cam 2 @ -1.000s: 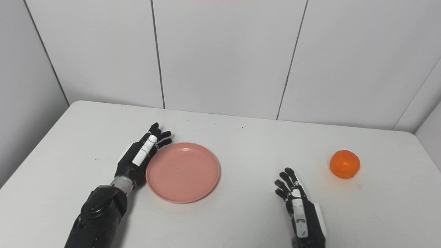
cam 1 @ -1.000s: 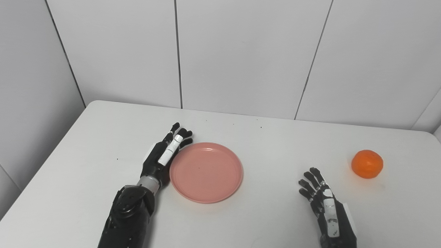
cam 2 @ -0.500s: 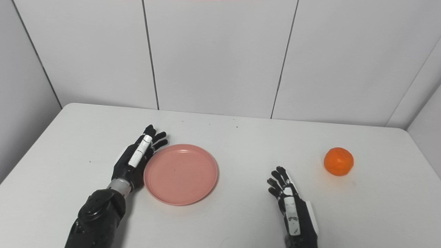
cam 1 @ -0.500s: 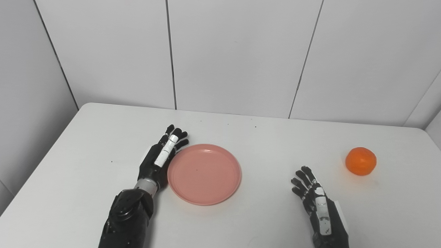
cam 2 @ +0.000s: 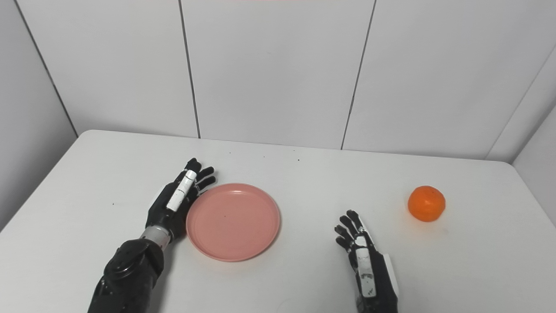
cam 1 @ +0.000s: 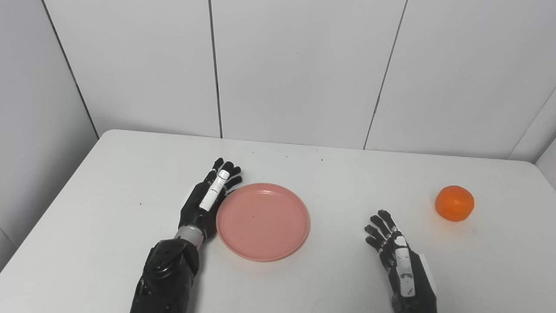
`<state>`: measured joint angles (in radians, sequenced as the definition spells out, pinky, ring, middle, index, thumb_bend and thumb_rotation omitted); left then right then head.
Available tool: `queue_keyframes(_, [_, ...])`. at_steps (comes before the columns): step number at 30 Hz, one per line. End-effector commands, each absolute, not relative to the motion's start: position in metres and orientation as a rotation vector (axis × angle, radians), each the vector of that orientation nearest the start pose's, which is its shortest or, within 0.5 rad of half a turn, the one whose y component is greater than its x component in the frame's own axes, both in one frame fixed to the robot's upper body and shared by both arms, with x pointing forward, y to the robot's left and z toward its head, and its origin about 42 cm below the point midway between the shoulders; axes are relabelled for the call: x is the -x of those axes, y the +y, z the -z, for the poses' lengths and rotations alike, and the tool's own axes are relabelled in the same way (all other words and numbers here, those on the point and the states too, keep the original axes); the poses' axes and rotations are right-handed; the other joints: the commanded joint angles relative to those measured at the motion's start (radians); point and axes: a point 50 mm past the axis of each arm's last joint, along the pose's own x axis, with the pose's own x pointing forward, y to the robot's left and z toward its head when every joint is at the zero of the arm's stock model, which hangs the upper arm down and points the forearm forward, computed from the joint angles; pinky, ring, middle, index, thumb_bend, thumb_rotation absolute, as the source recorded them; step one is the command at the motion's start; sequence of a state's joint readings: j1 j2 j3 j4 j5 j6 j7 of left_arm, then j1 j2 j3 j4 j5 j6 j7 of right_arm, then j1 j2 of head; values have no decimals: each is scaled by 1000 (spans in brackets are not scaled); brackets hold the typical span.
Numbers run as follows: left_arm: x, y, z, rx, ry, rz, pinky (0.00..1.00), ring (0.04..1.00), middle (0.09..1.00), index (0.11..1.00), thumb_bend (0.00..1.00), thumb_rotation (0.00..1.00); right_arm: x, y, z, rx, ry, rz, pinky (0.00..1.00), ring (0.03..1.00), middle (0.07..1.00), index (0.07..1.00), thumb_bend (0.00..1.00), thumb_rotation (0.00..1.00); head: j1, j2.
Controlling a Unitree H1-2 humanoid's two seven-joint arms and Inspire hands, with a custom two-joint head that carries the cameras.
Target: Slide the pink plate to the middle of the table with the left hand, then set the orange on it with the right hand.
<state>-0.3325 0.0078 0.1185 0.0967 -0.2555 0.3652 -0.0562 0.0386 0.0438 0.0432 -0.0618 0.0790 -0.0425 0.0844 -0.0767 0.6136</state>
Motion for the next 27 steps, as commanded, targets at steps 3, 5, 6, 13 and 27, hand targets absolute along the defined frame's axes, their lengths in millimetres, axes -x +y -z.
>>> queue_keyframes(3, [-386, 196, -159, 281, 120, 129, 842, 885, 872, 1000, 795, 612, -252, -172, -76, -156, 63, -108, 878, 869, 898, 916, 847, 983, -3, 1])
queue_keyframes(5, [-385, 191, -158, 299, 124, 138, 860, 893, 882, 1000, 799, 604, -252, -172, -77, -154, 63, -108, 877, 870, 900, 919, 847, 989, -4, 3])
queue_keyframes(6, [-384, 189, -157, 302, 126, 140, 862, 893, 883, 1000, 798, 601, -252, -172, -77, -154, 62, -107, 876, 870, 901, 920, 846, 990, -5, 4])
queue_keyframes(13, [-381, 175, -151, 299, 136, 130, 851, 883, 881, 1000, 798, 585, -252, -171, -78, -155, 59, -108, 871, 871, 902, 919, 847, 989, -8, 5])
queue_keyframes(27, [-375, 171, -145, 260, 135, 166, 822, 880, 882, 1000, 828, 615, -253, -158, -79, -155, 49, -123, 885, 871, 905, 926, 862, 990, -82, 4])
